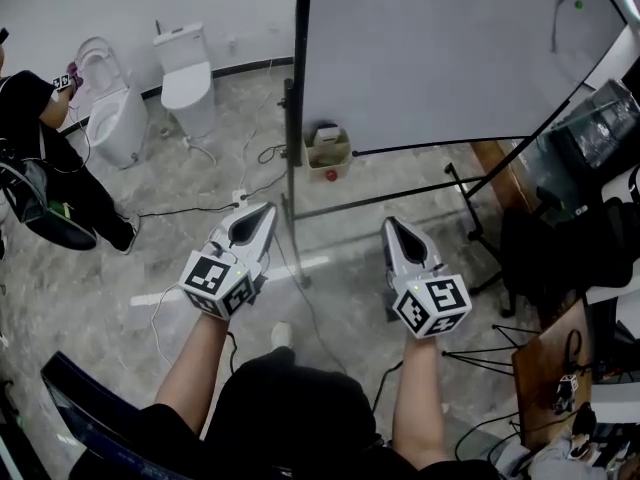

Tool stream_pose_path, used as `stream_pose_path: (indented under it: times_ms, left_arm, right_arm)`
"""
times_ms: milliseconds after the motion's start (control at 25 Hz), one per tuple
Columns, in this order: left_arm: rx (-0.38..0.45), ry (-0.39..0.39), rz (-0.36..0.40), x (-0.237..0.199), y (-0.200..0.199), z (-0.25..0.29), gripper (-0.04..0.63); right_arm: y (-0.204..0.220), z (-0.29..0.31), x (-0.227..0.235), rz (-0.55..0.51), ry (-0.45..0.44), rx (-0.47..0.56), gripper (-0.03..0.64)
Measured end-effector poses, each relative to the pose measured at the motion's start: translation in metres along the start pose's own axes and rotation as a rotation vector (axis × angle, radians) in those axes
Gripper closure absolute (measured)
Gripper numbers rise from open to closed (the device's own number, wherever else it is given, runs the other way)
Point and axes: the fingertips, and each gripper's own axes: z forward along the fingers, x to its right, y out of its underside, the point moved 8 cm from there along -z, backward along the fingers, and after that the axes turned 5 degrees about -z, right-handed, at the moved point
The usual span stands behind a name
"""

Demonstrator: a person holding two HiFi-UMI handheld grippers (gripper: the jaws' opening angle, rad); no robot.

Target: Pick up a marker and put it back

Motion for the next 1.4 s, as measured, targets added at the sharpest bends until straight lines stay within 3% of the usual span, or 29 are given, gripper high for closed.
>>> stream_pose_path:
  times_ms: [360, 720, 1080, 1400]
  left_arm:
    - [-0.014, 0.096, -0.007, -0.058, 0.000, 0.031, 0.589]
    - [-0.020, 0.149, -0.027, -0.078, 0.002, 0.048, 0.589]
    - [-0.028, 0.102, -0.002, -0.080, 0.004, 0.054, 0.589]
    - [-0.007, 0.043, -0.025, -0.064, 0.001, 0.072, 0.589]
  right_arm:
    - [-0.004, 0.044, -0.008, 0.014, 0.098, 0.005, 0.609]
    - [-0.003, 0.066, -0.009, -0.005, 0.108, -0.021, 0.607]
    - [-0.006, 0.090, 0.003, -0.004, 0.034, -0.009, 0.607]
    - [-0.008, 0.100, 0.040, -0.056, -0.039, -0.005, 0.608]
